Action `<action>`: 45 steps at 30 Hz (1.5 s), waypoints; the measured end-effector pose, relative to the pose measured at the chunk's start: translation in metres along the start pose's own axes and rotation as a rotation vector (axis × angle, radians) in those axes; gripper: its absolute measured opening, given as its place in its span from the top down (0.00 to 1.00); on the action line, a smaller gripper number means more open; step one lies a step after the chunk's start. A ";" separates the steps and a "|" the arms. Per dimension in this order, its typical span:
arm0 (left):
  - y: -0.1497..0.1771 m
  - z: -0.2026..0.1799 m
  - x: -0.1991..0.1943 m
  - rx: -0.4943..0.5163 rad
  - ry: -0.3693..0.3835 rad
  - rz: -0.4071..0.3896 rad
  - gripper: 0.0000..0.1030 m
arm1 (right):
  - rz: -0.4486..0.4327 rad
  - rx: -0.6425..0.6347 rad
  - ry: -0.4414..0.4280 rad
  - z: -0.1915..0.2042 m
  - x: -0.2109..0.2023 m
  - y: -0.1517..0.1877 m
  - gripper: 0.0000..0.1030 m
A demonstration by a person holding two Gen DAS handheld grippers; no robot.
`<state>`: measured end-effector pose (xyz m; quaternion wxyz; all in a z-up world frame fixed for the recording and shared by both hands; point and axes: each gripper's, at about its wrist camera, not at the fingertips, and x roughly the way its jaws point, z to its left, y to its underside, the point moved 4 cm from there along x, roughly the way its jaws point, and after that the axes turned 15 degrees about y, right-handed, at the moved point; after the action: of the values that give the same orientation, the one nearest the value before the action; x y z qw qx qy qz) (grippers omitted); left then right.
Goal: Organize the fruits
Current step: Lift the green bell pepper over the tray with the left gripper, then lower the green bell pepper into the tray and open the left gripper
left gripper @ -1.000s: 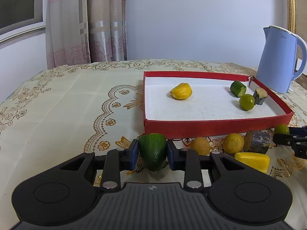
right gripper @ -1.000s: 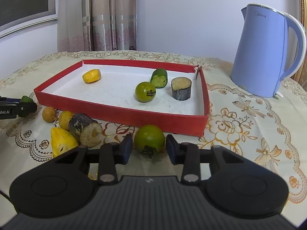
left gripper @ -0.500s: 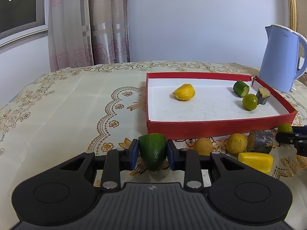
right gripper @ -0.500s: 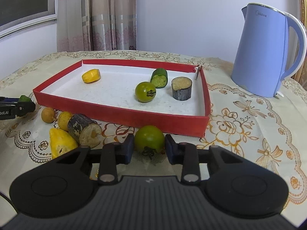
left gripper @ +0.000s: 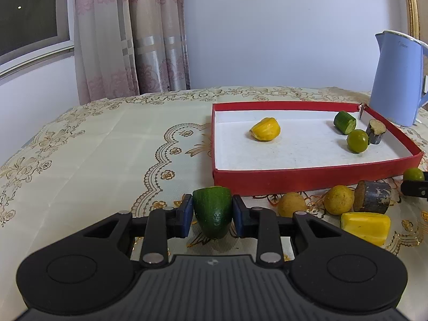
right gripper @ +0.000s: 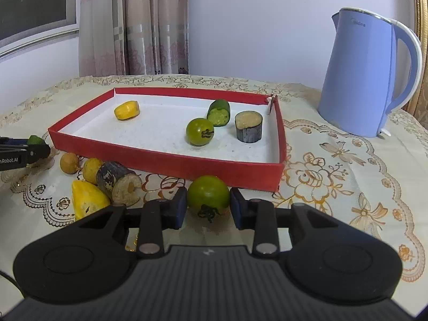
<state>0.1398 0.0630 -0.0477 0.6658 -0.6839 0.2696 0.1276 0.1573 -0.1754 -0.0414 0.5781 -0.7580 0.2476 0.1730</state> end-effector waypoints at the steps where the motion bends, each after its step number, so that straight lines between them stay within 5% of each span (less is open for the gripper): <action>1: 0.000 0.001 0.000 -0.002 -0.004 0.000 0.71 | -0.003 0.002 0.000 -0.001 -0.001 0.000 0.69; 14: -0.003 0.002 -0.003 -0.010 -0.044 -0.001 0.71 | -0.030 0.027 -0.013 -0.007 -0.010 -0.004 0.69; 26: -0.026 -0.017 -0.014 0.030 -0.006 -0.023 0.71 | -0.031 0.021 -0.019 -0.006 -0.011 -0.005 0.69; 45: -0.073 -0.062 0.042 0.119 0.034 0.020 0.71 | -0.046 0.021 -0.023 -0.007 -0.016 -0.006 0.69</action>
<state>0.2018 -0.0080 -0.0037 0.6994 -0.6424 0.2949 0.1061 0.1476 -0.1782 -0.0258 0.5927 -0.7554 0.2253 0.1656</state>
